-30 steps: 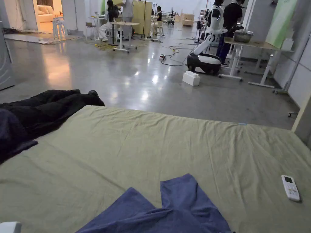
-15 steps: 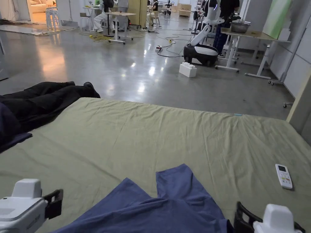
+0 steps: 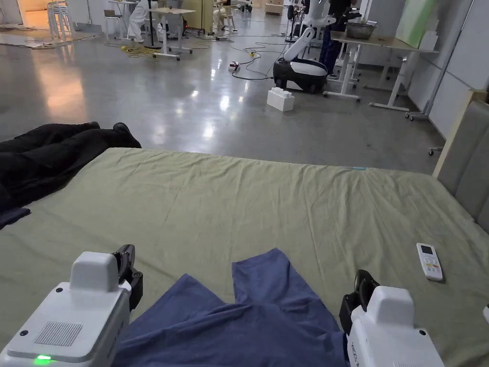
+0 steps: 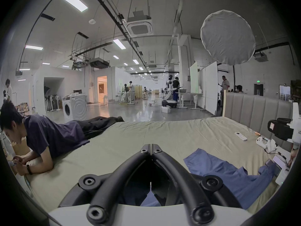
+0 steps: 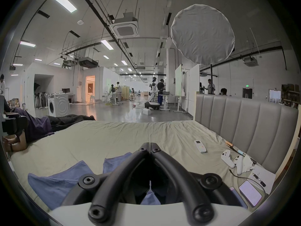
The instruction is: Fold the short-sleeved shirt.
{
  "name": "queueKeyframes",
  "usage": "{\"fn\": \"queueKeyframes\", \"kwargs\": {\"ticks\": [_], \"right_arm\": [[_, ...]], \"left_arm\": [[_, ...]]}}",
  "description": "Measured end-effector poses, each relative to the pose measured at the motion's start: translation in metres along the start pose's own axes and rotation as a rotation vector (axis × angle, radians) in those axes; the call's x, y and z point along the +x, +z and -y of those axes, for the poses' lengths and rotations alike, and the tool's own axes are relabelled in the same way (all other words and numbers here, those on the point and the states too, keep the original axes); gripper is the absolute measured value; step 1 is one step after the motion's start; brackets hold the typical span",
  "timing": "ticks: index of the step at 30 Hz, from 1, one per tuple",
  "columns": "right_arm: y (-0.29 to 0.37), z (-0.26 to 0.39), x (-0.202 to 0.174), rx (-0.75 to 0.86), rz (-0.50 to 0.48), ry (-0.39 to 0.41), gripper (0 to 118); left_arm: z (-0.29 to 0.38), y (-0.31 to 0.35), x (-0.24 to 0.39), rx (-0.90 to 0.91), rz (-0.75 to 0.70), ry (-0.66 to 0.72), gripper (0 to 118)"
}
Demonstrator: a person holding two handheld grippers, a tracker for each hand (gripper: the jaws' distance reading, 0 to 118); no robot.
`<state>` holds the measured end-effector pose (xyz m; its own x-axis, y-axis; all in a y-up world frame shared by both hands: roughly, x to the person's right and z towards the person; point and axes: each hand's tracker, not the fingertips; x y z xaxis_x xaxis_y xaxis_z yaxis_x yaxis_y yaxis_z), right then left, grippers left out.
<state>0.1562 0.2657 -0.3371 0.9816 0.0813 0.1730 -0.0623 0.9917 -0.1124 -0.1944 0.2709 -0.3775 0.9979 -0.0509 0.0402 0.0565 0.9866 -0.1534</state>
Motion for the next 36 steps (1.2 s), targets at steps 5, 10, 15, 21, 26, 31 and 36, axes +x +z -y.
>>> {"fn": "queueKeyframes", "kwargs": {"ticks": [5, 10, 15, 21, 26, 31, 36], "right_arm": [[-0.002, 0.001, -0.001, -0.005, -0.002, 0.019, 0], [-0.01, 0.01, -0.001, -0.056, -0.02, 0.034, 0], [-0.02, 0.019, -0.003, -0.11, -0.033, 0.024, 0], [-0.029, 0.029, -0.01, -0.159, -0.054, 0.032, 0], [-0.034, 0.035, -0.017, -0.192, -0.07, 0.05, 0], [-0.036, 0.042, -0.022, -0.218, -0.081, 0.059, 0], [-0.037, 0.046, -0.024, -0.239, -0.084, 0.068, 0]], "left_arm": [[-0.002, -0.002, -0.014, -0.078, 0.02, -0.004, 0], [0.014, -0.009, -0.066, -0.283, 0.023, 0.032, 0], [0.044, -0.016, -0.125, -0.54, -0.035, 0.062, 0], [0.085, -0.031, -0.176, -0.748, -0.129, 0.229, 61], [0.112, -0.043, -0.187, -0.829, -0.144, 0.333, 65], [0.147, -0.062, -0.184, -0.95, -0.216, 0.302, 65], [0.163, -0.066, -0.176, -0.95, -0.271, 0.287, 60]]}}
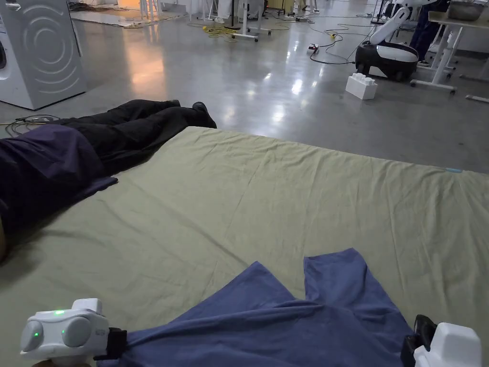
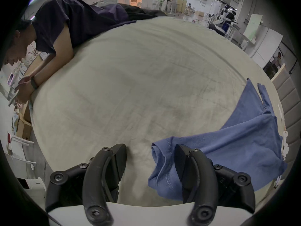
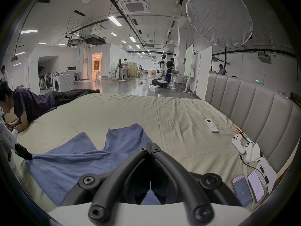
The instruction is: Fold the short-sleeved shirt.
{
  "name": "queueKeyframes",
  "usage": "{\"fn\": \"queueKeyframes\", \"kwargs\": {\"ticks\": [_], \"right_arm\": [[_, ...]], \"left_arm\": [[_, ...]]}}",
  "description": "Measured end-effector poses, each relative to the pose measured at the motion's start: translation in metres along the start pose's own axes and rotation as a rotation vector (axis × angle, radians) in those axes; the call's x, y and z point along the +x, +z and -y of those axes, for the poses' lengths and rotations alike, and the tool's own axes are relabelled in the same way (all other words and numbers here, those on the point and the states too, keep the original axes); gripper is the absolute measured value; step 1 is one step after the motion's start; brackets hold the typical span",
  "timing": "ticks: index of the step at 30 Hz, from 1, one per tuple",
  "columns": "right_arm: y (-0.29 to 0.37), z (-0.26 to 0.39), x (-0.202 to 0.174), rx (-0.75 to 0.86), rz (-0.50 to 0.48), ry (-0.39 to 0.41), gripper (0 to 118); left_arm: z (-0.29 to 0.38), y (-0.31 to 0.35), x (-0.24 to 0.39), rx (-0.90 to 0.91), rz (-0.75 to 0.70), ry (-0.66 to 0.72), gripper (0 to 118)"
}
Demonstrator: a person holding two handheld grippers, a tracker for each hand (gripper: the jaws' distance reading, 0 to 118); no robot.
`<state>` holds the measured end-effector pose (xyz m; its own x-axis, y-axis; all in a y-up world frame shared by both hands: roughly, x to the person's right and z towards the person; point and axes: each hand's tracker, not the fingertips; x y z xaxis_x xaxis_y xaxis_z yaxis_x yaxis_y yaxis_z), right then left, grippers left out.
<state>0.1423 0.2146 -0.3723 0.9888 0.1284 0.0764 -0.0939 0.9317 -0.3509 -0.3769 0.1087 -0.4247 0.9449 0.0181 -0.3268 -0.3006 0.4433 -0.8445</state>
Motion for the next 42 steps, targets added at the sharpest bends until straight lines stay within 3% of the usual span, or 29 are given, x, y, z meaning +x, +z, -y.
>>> {"fn": "queueKeyframes", "kwargs": {"ticks": [2, 3, 5, 8, 14, 16, 18, 22, 27, 30, 34, 37, 39, 42], "right_arm": [[-0.001, 0.001, -0.001, -0.004, 0.002, 0.002, 0], [-0.002, 0.002, -0.001, -0.008, 0.0, 0.001, 0], [-0.006, 0.004, -0.001, -0.019, -0.006, -0.004, 0], [-0.012, 0.005, 0.0, -0.039, -0.018, -0.016, 0], [-0.059, -0.006, 0.019, -0.169, -0.078, -0.012, 3], [-0.087, -0.013, 0.025, -0.244, -0.101, 0.029, 36], [-0.123, -0.017, 0.033, -0.344, -0.128, 0.019, 74], [-0.2, -0.014, 0.04, -0.557, -0.192, 0.082, 80], [-0.259, -0.003, 0.038, -0.628, -0.195, 0.1, 81], [-0.279, 0.004, 0.033, -0.705, -0.247, 0.074, 81], [-0.284, 0.01, 0.019, -0.74, -0.214, 0.103, 63], [-0.282, 0.009, 0.007, -0.721, -0.207, 0.159, 37], [-0.282, 0.007, 0.001, -0.712, -0.207, 0.177, 1], [-0.281, 0.01, -0.007, -0.69, -0.201, 0.255, 1]], "left_arm": [[0.004, 0.009, 0.015, 0.04, -0.022, -0.046, 43], [0.006, 0.009, 0.019, 0.05, -0.017, -0.065, 24], [0.008, 0.006, 0.026, 0.049, 0.021, -0.094, 7], [0.009, 0.005, 0.029, 0.05, 0.01, -0.135, 5], [0.01, 0.022, 0.017, 0.134, 0.048, -0.072, 4], [0.008, 0.028, 0.015, 0.15, 0.062, -0.053, 4], [0.008, 0.034, 0.015, 0.171, 0.069, -0.038, 4], [0.007, 0.036, 0.017, 0.181, 0.06, -0.051, 4], [0.006, 0.034, 0.02, 0.181, 0.032, -0.065, 4], [0.004, 0.033, 0.025, 0.173, 0.021, -0.078, 4], [0.003, 0.035, 0.03, 0.17, 0.012, -0.097, 4], [0.003, 0.034, 0.031, 0.171, 0.006, -0.113, 4], [0.004, 0.033, 0.032, 0.171, 0.007, -0.111, 4], [0.003, 0.032, 0.034, 0.172, 0.003, -0.117, 4]]}}
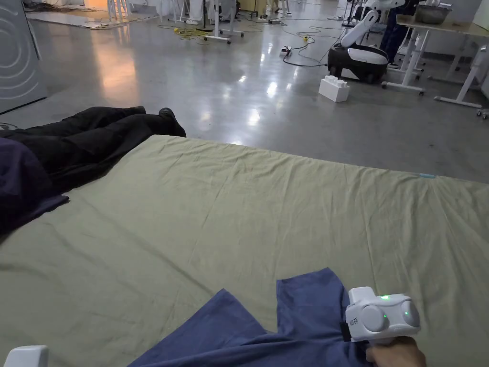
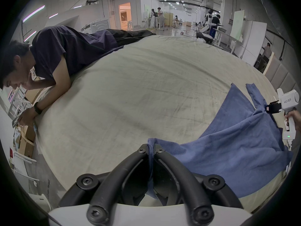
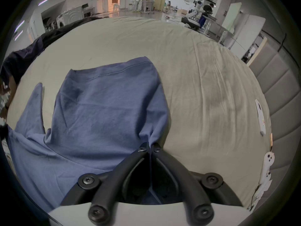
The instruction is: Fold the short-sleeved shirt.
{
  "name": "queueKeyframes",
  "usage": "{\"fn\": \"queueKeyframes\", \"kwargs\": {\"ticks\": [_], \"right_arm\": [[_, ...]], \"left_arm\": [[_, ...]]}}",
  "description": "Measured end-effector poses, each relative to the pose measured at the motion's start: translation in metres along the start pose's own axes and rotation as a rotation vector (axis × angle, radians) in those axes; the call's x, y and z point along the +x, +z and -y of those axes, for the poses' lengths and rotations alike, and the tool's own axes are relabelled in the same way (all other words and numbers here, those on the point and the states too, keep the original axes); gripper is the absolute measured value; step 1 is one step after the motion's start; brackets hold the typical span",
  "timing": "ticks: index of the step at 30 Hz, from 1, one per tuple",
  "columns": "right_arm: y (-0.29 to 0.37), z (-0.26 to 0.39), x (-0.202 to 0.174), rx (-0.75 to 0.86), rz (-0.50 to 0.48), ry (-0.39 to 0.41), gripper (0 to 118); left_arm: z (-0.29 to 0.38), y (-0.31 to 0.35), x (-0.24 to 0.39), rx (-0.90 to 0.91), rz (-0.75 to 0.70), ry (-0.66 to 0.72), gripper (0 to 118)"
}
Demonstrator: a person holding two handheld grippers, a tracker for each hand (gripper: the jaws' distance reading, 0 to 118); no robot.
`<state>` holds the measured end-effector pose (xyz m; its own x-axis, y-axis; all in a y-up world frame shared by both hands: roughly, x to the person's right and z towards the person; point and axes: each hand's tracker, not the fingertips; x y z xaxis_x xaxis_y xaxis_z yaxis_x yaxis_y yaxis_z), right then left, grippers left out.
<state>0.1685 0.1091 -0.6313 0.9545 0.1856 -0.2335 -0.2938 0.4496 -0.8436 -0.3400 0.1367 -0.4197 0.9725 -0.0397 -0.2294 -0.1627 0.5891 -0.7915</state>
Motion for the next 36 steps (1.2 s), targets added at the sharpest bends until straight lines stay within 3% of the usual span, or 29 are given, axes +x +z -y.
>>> {"fn": "queueKeyframes", "kwargs": {"ticks": [3, 5, 9, 18, 26, 36], "right_arm": [[0.011, 0.005, 0.003, 0.046, -0.011, -0.012, 1], [0.028, 0.013, 0.011, 0.122, -0.03, -0.096, 1], [0.073, 0.03, 0.021, 0.264, -0.007, -0.123, 1], [0.18, 0.051, 0.055, 0.539, 0.12, -0.223, 1], [0.278, 0.037, 0.111, 0.699, 0.208, -0.315, 1], [0.373, -0.016, 0.171, 0.844, 0.355, -0.33, 1]], "left_arm": [[-0.002, 0.002, 0.001, 0.017, 0.01, 0.012, 4], [-0.005, 0.004, 0.002, 0.032, 0.019, 0.012, 4], [-0.012, 0.015, 0.008, 0.096, 0.038, 0.012, 4], [-0.057, 0.057, 0.026, 0.271, 0.127, -0.018, 4], [-0.152, 0.108, 0.064, 0.445, 0.199, -0.072, 4], [-0.284, 0.178, 0.13, 0.576, 0.252, -0.124, 4]]}}
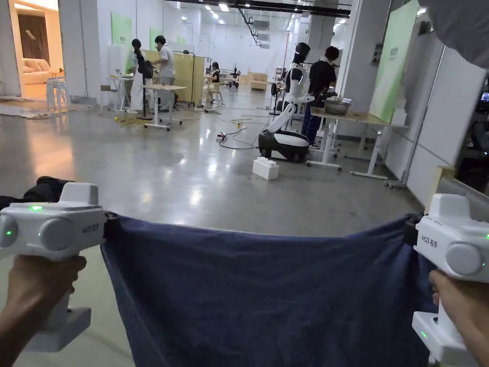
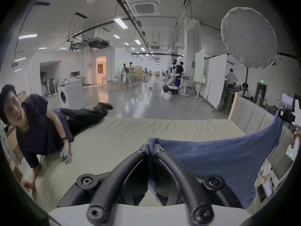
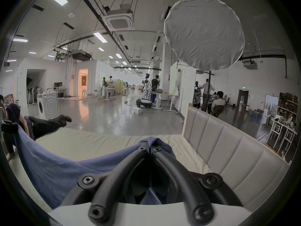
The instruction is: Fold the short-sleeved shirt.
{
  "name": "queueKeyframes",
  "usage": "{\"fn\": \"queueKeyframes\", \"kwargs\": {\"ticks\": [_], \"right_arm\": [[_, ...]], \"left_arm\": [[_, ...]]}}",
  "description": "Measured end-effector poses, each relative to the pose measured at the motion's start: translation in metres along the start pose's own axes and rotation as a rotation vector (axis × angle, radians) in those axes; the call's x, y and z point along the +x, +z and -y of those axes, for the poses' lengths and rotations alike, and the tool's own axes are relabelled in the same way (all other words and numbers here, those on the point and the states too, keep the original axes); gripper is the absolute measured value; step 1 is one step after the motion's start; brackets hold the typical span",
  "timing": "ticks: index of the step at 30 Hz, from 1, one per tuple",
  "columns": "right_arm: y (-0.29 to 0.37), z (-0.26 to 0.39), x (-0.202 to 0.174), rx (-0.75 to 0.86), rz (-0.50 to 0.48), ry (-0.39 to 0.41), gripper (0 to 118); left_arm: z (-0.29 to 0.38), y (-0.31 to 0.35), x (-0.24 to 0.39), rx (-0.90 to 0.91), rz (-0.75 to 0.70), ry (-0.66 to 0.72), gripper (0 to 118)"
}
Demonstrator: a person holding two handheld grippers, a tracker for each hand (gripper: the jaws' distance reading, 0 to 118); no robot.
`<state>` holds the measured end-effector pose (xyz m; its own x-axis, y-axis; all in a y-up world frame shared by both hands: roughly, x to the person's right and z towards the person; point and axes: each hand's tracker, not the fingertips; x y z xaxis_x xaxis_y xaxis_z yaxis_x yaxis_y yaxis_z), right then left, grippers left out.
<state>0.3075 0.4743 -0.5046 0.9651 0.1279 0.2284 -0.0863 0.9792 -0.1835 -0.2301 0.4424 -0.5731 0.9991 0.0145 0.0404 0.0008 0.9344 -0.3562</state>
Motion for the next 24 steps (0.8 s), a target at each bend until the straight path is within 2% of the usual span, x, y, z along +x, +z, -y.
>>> {"fn": "queueKeyframes", "kwargs": {"ticks": [6, 10, 12, 13, 14, 18, 24], "right_arm": [[-0.023, -0.05, 0.008, 0.048, 0.049, -0.021, 1], [-0.042, -0.08, 0.003, 0.087, 0.064, 0.004, 1], [-0.051, -0.092, 0.0, 0.108, 0.071, 0.023, 1], [-0.057, -0.097, -0.003, 0.104, 0.067, 0.005, 1], [-0.056, -0.105, -0.011, 0.125, 0.076, 0.036, 1], [-0.072, -0.125, -0.026, 0.155, 0.079, 0.063, 1], [-0.089, -0.144, -0.038, 0.211, 0.092, 0.058, 1]], "left_arm": [[-0.07, -0.017, 0.016, 0.066, 0.002, -0.015, 4], [-0.103, -0.033, 0.013, 0.084, -0.012, -0.014, 4], [-0.116, -0.041, 0.011, 0.096, -0.028, -0.023, 4], [-0.123, -0.044, 0.011, 0.099, -0.036, -0.028, 4], [-0.129, -0.048, 0.008, 0.106, -0.042, -0.032, 4], [-0.149, -0.065, 0.002, 0.097, -0.056, -0.021, 4], [-0.166, -0.082, -0.001, 0.115, -0.082, -0.042, 4]]}}
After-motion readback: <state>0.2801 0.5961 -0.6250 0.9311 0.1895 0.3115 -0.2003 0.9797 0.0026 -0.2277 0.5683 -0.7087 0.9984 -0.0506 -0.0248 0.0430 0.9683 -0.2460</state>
